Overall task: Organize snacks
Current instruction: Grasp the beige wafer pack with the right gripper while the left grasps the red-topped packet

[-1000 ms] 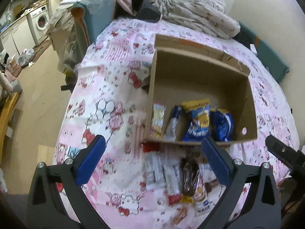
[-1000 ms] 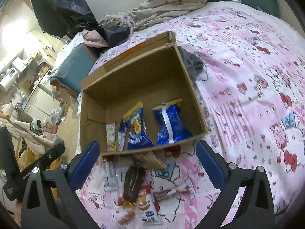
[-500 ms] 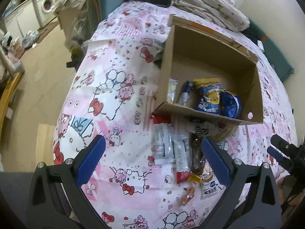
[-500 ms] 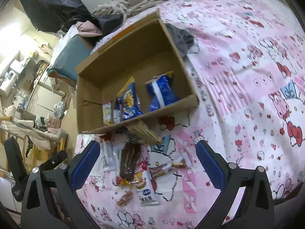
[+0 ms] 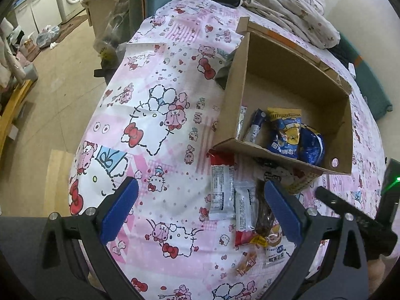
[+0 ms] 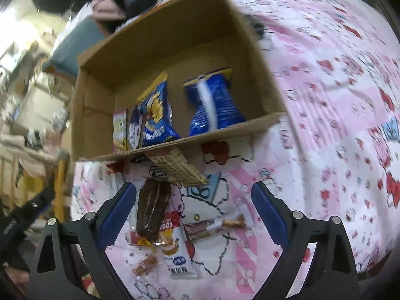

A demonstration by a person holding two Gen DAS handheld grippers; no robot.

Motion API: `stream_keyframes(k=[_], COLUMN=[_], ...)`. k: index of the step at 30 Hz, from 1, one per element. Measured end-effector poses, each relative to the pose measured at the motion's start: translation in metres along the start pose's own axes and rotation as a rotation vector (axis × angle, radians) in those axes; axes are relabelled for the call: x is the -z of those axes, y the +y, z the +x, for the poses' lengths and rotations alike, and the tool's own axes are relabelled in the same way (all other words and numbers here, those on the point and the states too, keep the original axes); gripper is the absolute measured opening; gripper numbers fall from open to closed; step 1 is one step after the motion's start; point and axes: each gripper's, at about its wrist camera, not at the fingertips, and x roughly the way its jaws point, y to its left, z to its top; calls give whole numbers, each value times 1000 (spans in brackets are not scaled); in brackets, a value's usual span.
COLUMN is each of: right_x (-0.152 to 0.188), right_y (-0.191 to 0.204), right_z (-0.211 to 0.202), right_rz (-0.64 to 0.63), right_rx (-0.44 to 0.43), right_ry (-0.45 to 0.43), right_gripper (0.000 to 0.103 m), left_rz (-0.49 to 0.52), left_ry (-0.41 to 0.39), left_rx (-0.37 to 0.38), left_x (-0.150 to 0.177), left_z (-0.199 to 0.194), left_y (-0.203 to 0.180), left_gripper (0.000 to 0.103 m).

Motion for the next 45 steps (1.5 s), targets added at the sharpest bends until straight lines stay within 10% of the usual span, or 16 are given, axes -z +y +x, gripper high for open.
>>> stream_keyframes(k=[6, 7, 8, 17, 32, 40, 45], right_x=[-9, -11, -9, 43, 41, 39, 41], right_y=[23, 24, 25, 19, 4, 4, 12], right_z=[42, 47, 53, -41, -51, -47, -46], right_rz=[-75, -87, -118, -117, 3, 8, -22], right_rx=[91, 97, 106, -38, -99, -110, -112], right_ry=[-12, -8, 12, -24, -82, -68, -66], right_gripper=[92, 79, 24, 27, 27, 27, 27], left_rz=[-21, -25, -24, 0, 126, 129, 118], left_ry=[19, 24, 23, 19, 180, 233, 229], left_rx=[-3, 0, 1, -1, -111, -35, -2], left_x=[-1, -1, -1, -1, 5, 13, 18], left_z=[7, 8, 8, 8, 92, 94, 82], left_y=[3, 2, 1, -8, -40, -38, -32], left_gripper=[100, 100, 100, 100, 72, 0, 1])
